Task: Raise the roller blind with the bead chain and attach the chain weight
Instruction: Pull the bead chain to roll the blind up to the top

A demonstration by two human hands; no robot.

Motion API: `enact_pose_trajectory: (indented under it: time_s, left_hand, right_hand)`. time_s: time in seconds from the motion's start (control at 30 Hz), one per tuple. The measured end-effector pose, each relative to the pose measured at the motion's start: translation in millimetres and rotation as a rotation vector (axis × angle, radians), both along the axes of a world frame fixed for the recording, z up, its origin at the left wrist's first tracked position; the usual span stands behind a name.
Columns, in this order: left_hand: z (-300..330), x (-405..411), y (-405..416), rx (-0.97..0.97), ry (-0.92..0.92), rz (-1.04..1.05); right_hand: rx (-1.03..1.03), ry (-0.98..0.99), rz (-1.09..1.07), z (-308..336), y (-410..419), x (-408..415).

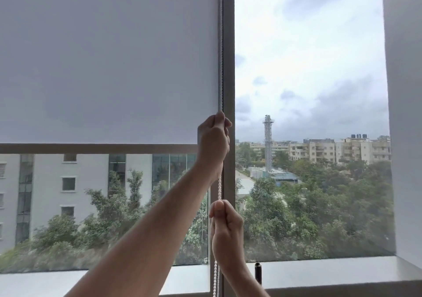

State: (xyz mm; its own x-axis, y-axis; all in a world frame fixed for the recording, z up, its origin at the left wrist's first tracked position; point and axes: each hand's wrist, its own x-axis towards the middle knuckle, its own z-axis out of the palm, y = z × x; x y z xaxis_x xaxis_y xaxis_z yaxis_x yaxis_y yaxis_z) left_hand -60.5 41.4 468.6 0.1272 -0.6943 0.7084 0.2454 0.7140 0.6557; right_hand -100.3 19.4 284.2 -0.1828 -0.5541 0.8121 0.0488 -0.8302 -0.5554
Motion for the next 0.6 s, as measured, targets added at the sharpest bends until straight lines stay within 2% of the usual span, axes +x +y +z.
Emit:
enact_pose_trajectory:
  time_s: [0.2,0.3,0.4,0.6]
  left_hand:
    - [-31,-5,-3,-0.079,0.013,0.132]
    - [-48,-8,-1,-0.085,-0.002,0.09]
    - [-65,-10,-1,-0.096,-0.02,0.096]
    - [-90,-1,-2,-0.07,0.015,0.091]
  right_hand:
    - [0.167,0.073,0.288,3,-10,-21]
    - [0.235,0.094,0.281,30,-16,-35]
    - [0.287,0.034,0.207,66,-12,-42]
    - [0.168,0.055,0.192,154,-4,-43]
